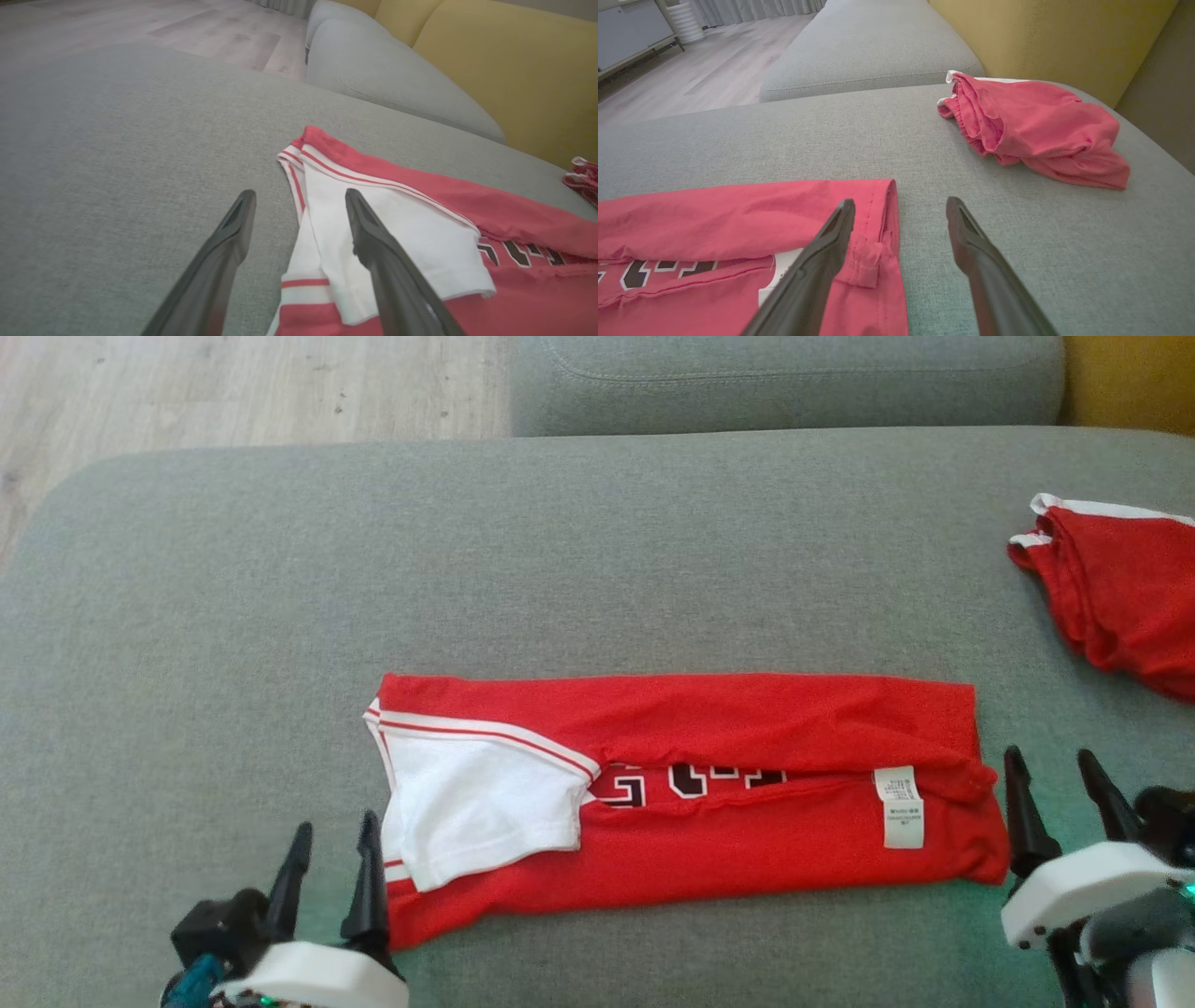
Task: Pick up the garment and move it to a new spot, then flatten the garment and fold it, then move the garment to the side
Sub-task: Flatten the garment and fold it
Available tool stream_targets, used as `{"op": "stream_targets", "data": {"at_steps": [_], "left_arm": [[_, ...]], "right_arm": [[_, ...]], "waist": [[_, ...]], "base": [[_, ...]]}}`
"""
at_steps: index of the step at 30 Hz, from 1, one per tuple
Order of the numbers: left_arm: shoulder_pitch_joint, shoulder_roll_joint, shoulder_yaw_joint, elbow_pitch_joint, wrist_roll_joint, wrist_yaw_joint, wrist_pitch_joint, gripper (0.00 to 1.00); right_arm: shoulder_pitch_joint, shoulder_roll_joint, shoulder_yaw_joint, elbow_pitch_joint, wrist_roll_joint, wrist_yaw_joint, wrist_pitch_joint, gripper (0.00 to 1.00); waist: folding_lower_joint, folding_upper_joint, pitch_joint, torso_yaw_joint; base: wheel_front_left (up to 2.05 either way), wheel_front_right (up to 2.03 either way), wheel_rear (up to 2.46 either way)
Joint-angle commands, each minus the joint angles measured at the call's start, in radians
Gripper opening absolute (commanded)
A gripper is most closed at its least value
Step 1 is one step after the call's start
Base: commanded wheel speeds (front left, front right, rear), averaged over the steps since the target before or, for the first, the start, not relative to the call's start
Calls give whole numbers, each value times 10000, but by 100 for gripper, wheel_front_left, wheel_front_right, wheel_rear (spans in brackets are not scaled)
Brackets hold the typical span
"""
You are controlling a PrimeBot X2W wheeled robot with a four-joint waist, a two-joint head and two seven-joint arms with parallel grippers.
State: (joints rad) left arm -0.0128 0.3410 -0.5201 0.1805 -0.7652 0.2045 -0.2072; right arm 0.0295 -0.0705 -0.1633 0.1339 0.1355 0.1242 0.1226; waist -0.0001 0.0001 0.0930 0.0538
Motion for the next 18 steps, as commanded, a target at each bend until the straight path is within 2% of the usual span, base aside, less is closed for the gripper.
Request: {"op": "stream_targets", "data": {"at_steps": [1, 8, 18], "left_arm": [[-271, 90, 459, -357, 32, 90, -147, 100], [-174, 105, 660, -906, 322, 555, -311, 100], [-231, 103, 633, -1450, 496, 903, -256, 100]], "right_arm": [[-148, -27, 131, -444, -30, 65, -95, 100], [-361, 171, -106, -351, -101, 65, 85, 100], [-1375, 200, -467, 2201, 112, 65, -320, 100]], "waist": [[1, -1, -9, 40], [1, -1, 42, 261], [1, -1, 479, 808]], "base": [[0, 0, 0], [0, 0, 0], [0, 0, 0]]}}
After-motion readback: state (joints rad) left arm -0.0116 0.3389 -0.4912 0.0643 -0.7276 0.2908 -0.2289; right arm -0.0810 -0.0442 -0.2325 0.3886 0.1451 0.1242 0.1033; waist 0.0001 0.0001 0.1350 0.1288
